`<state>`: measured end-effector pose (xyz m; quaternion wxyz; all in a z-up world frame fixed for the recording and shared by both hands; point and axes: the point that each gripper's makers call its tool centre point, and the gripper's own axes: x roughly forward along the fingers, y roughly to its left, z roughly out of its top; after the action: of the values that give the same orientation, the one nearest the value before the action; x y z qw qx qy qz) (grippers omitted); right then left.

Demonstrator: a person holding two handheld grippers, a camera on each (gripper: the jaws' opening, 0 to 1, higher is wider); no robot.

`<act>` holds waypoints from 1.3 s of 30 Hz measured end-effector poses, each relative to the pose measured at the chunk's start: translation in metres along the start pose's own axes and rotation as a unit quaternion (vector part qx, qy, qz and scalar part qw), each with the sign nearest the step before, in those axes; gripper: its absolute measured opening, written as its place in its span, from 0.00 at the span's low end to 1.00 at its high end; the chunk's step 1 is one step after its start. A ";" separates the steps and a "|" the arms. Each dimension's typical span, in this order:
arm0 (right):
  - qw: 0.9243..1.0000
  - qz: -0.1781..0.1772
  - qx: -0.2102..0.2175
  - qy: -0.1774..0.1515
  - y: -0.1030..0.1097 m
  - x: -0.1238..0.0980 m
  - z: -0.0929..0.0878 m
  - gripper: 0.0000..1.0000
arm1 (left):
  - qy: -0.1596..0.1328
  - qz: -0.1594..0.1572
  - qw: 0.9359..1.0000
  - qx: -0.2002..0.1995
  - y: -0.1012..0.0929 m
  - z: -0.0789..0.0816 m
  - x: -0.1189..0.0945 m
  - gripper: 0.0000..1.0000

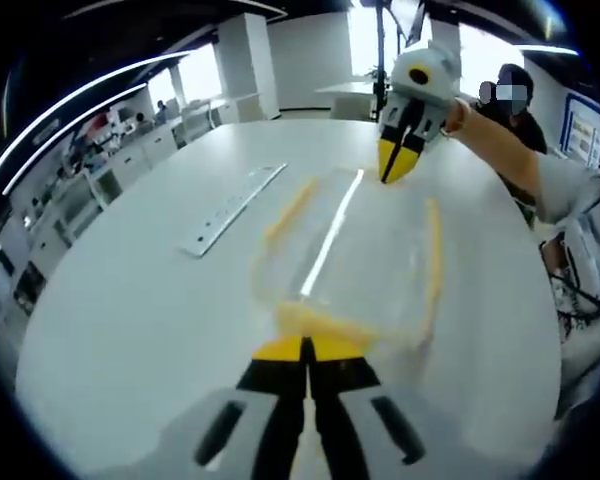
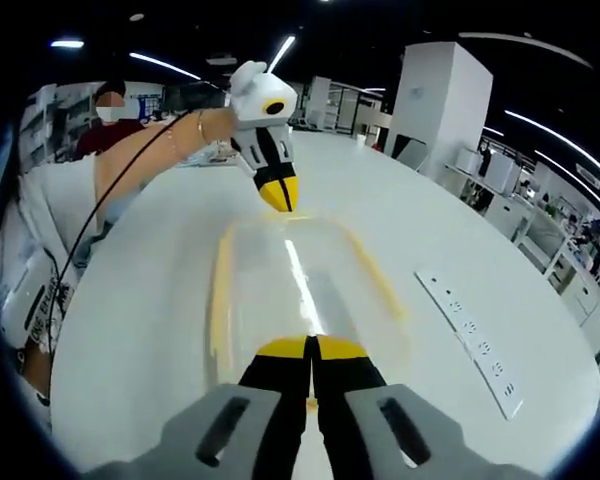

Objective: Snap each plastic latch of the storage box into its locked position after aligning the lid with the box until every specified latch is closed and the lid sits flush.

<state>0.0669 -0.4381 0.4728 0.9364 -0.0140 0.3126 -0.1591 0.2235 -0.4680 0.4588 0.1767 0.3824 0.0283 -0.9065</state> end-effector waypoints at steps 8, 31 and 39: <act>1.000 0.005 -0.002 -0.008 0.004 -0.002 -0.001 0.00 | 0.050 -0.036 0.998 0.029 -0.007 -0.009 0.010 0.00; 1.000 0.016 0.012 -0.013 0.009 0.001 0.000 0.00 | 0.142 -0.057 0.985 0.078 -0.005 -0.009 0.010 0.00; 0.999 0.019 0.019 -0.028 0.009 0.002 0.001 0.00 | 0.161 -0.064 0.981 0.091 -0.004 -0.011 0.012 0.00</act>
<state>0.0716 -0.4301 0.4714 0.9477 0.0048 0.2835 -0.1466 0.2223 -0.4662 0.4420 0.0760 0.5353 -0.0019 -0.8412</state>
